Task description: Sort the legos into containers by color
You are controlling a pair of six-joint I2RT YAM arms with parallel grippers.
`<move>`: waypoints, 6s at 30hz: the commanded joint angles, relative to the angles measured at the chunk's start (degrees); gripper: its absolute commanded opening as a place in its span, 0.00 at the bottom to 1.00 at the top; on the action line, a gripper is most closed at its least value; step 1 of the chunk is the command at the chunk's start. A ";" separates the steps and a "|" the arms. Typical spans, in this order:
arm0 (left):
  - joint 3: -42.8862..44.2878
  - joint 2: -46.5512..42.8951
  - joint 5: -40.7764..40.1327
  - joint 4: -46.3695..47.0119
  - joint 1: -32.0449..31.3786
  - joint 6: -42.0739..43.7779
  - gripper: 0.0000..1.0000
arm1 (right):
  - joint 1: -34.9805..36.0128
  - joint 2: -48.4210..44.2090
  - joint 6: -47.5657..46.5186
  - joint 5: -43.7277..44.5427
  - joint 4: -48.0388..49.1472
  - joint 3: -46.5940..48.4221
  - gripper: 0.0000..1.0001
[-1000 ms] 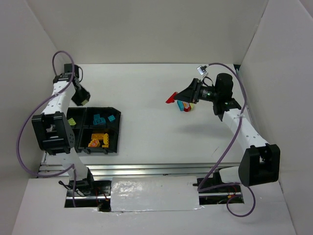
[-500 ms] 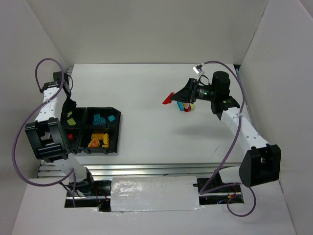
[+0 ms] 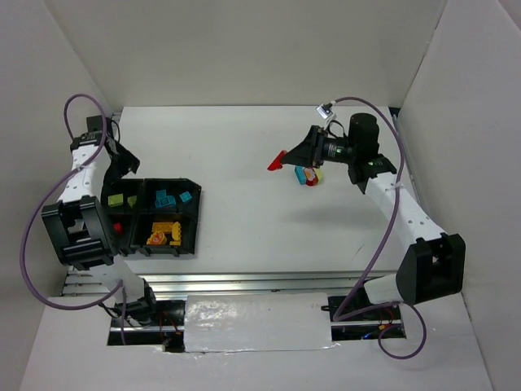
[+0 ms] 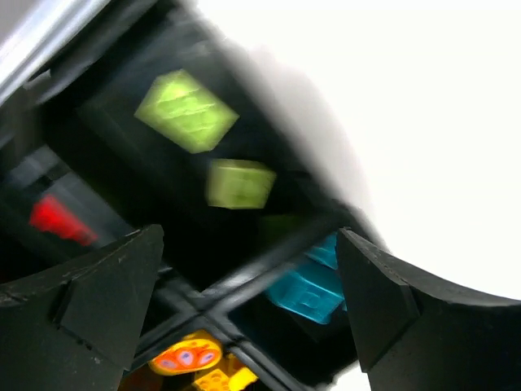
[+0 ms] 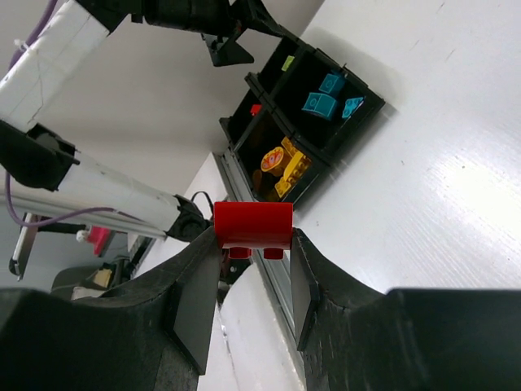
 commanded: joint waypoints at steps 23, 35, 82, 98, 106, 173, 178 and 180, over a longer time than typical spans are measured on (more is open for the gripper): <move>1.76 2.76 88.09 77.35 -35.30 -15.85 0.96 | -0.15 2.71 12.82 -10.60 15.26 5.41 0.00; 1.75 5.49 92.05 87.16 -38.99 -22.93 0.85 | -0.67 2.80 12.73 -9.28 16.49 5.40 0.00; -24.00 -29.50 -12.90 -9.54 1.77 -4.90 0.00 | -4.11 8.25 6.14 18.76 -19.64 3.65 1.00; -23.92 -21.93 -8.32 -0.13 3.98 0.82 1.00 | -2.96 7.28 4.39 18.76 -20.08 4.70 1.00; -16.64 -25.00 -3.50 -1.55 3.20 3.71 1.00 | -2.87 9.65 0.52 30.59 -28.76 9.88 1.00; 6.14 0.13 31.14 -1.19 -27.75 21.56 0.99 | -0.32 44.55 -37.54 44.69 -45.66 39.24 0.94; 6.14 0.92 31.75 -1.01 -27.75 21.74 1.00 | 1.16 46.82 -30.17 50.47 -46.26 41.61 1.00; 6.41 1.18 32.11 -1.19 -27.75 21.92 1.00 | 1.96 48.58 -28.84 54.26 -47.76 43.37 1.00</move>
